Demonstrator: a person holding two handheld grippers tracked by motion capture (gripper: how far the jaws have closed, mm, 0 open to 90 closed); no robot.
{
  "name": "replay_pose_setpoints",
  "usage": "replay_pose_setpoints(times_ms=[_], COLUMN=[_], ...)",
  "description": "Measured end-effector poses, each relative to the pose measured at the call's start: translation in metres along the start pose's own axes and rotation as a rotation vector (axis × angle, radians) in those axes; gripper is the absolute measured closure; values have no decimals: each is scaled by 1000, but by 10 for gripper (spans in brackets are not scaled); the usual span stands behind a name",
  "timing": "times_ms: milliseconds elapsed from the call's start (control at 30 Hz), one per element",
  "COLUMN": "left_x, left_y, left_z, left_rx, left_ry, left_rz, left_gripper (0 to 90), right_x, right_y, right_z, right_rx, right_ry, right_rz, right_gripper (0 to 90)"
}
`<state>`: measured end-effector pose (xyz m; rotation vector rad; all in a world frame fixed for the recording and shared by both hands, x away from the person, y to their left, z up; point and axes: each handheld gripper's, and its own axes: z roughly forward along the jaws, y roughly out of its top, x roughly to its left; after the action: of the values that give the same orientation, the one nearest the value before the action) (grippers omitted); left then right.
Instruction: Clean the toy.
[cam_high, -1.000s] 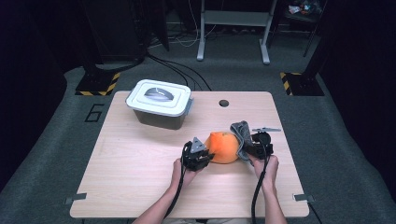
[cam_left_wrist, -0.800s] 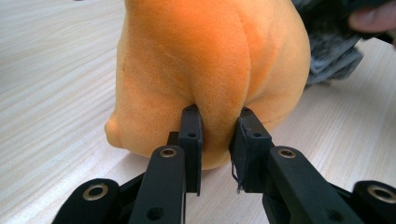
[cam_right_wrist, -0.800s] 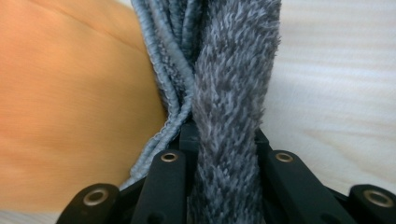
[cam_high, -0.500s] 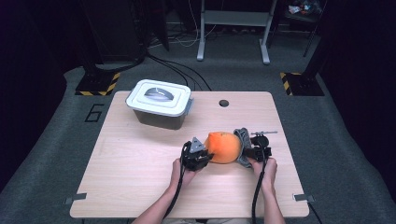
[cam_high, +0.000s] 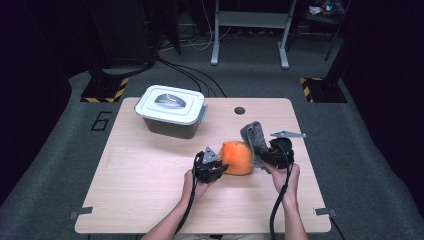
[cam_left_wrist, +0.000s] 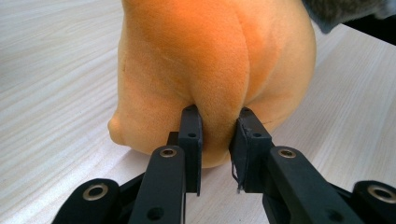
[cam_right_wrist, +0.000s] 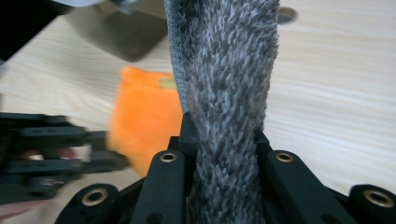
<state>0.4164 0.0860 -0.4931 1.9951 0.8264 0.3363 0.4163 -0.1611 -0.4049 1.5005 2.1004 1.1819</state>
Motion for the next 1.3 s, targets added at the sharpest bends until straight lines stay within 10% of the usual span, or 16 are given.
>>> replay_pose_setpoints(times_ms=[300, 633, 1300], left_x=[-1, 1, 0], left_y=[0, 0, 0], left_z=[0, 0, 1], left_rx=[-3, 0, -1], left_ry=[-1, 1, -7], left_rz=[-1, 0, -2], left_gripper=[748, 749, 750], right_x=[40, 47, -7], right_y=[12, 8, -11], right_z=[16, 38, 27], right_rx=[21, 66, 59], right_ry=[58, 52, -93], right_rz=[-92, -127, -20], right_gripper=[752, 753, 750])
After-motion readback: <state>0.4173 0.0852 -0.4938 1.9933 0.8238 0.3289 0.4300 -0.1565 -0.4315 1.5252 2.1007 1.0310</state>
